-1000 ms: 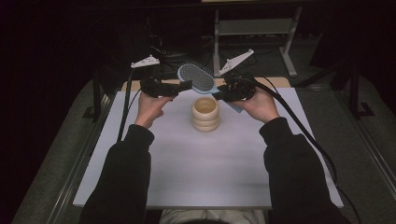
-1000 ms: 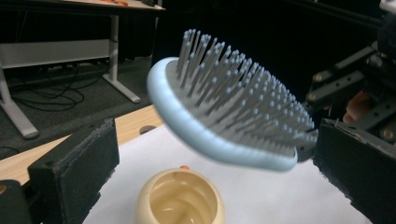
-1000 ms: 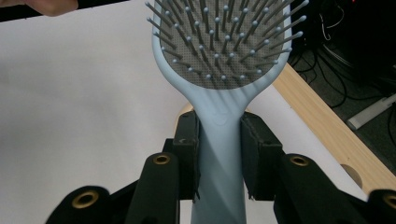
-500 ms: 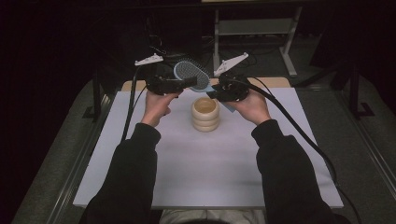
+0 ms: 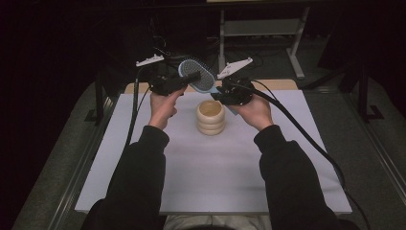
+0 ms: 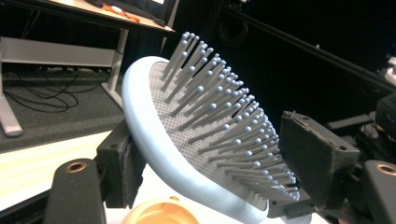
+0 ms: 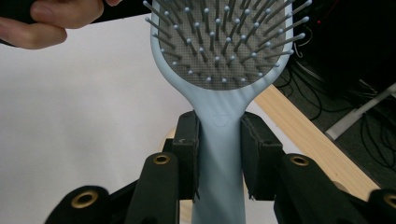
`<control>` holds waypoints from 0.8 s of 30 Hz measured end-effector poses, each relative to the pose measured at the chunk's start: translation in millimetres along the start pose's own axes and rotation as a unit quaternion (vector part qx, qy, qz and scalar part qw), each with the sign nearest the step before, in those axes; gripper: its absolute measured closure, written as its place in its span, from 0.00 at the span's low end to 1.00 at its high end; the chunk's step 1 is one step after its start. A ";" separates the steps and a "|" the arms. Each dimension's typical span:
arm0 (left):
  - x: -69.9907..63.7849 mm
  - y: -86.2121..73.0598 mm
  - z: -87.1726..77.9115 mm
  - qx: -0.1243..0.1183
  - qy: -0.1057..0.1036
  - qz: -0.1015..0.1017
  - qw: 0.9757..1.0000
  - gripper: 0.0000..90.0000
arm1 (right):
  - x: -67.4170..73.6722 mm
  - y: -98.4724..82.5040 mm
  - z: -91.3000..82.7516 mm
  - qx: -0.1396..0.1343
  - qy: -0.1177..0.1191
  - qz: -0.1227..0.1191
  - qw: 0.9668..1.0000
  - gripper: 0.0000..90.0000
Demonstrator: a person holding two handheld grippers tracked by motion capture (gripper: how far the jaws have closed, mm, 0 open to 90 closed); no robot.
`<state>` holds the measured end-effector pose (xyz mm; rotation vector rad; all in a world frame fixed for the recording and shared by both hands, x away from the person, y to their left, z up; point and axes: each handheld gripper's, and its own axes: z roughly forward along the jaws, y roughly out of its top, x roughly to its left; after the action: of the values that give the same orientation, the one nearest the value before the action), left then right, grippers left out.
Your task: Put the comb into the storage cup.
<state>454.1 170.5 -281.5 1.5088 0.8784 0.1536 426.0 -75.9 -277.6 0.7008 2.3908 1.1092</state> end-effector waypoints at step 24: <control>-21.6 9.3 8.1 -0.013 -0.020 0.006 1.000 0.61 | 1.7 -2.0 11.2 -0.006 -0.012 0.023 1.000 0.75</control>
<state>447.8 152.2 -265.8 1.4890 0.8330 0.1420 430.3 -69.5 -286.2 0.7647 2.3580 1.1256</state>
